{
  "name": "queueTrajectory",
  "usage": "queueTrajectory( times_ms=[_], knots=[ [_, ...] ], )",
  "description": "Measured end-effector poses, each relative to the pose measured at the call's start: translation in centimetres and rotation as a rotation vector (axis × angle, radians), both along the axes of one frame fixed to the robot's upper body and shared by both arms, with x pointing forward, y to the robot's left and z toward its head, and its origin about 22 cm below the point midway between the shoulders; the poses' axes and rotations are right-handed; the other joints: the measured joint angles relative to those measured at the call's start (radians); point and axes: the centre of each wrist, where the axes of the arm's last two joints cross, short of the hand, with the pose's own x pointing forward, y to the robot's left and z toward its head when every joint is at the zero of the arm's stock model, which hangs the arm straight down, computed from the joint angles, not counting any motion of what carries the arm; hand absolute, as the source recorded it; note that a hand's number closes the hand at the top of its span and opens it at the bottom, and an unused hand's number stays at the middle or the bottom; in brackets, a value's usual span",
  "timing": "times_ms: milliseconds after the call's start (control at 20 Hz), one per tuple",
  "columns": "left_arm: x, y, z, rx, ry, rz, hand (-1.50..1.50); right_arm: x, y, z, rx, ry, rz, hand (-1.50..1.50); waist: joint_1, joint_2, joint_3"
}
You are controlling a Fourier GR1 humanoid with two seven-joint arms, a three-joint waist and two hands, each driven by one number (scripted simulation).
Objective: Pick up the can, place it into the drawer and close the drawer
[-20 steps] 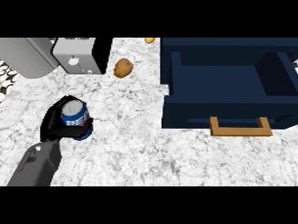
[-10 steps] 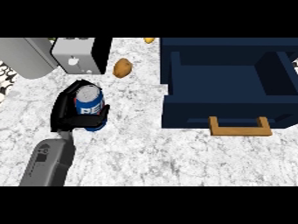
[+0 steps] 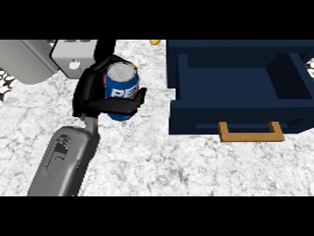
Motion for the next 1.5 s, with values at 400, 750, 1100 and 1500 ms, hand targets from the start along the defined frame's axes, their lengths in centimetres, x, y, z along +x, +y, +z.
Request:
queueTrajectory(
  times_ms=[400,750,1100,1500],
  knots=[
    [1.8,-5.6,6.5,0.041,-0.035,-0.040,1.50,0.9,-0.6,-0.3,-0.006,0.004,-0.007,-1.50,-0.004,0.002,0.000],
    [3.5,-9.5,10.9,0.053,-0.057,-0.063,1.50,0.8,-0.5,0.0,-0.007,0.001,-0.001,-1.50,-0.010,0.003,0.000],
    [5.1,-13.2,14.1,0.082,-0.054,-0.056,1.50,1.3,0.2,0.0,-0.003,0.002,0.003,-1.50,-0.020,0.006,0.000],
    [6.5,-16.0,15.4,0.123,-0.030,-0.042,1.50,1.4,0.1,0.0,-0.008,0.002,0.013,-1.50,-0.034,0.009,0.001]
  ],
)
